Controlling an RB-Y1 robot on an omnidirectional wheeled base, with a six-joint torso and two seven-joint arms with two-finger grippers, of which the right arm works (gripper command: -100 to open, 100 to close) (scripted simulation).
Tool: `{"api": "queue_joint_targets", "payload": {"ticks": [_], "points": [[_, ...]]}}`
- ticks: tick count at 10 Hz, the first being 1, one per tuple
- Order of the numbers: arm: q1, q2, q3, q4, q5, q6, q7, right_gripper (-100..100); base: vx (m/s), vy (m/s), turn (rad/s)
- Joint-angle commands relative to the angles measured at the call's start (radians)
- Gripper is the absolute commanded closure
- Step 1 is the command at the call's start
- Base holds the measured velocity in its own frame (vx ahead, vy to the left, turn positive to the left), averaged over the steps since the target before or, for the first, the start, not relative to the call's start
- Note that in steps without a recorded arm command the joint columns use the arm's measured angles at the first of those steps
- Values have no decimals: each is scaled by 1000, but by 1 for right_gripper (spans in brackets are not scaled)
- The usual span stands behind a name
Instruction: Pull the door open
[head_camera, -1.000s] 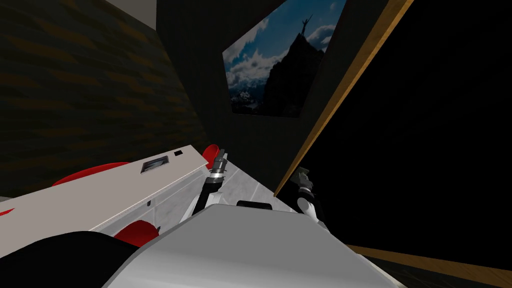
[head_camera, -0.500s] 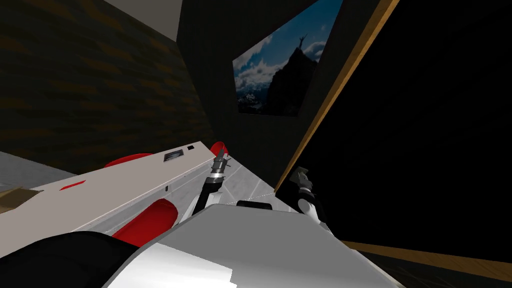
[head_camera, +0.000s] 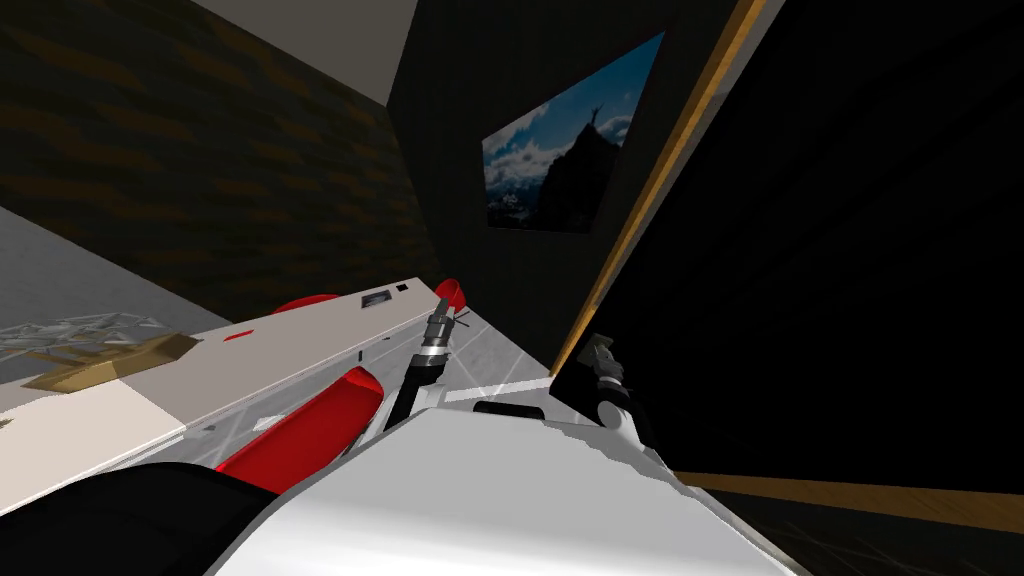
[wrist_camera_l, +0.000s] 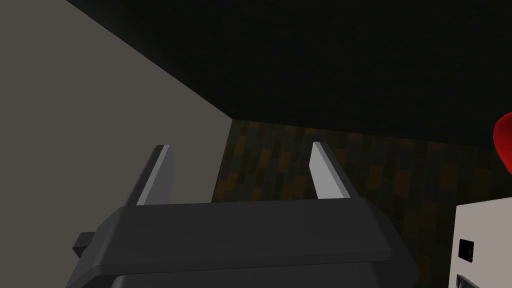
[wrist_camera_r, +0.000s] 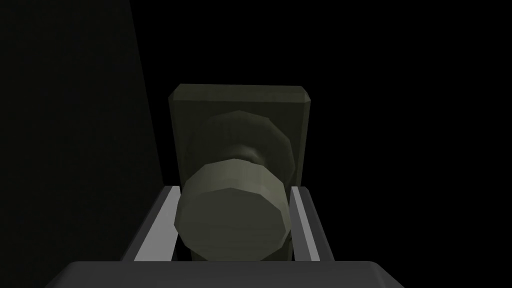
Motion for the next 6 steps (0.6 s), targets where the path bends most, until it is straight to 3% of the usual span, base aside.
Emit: {"api": "queue_joint_targets", "payload": {"ticks": [1, 6], "points": [[3, -13, 11, -4, 4, -4, -13, 100, -158, -10, 117], [14, -55, 49, -16, 17, -19, -58, 100, -212, -27, 129]]}}
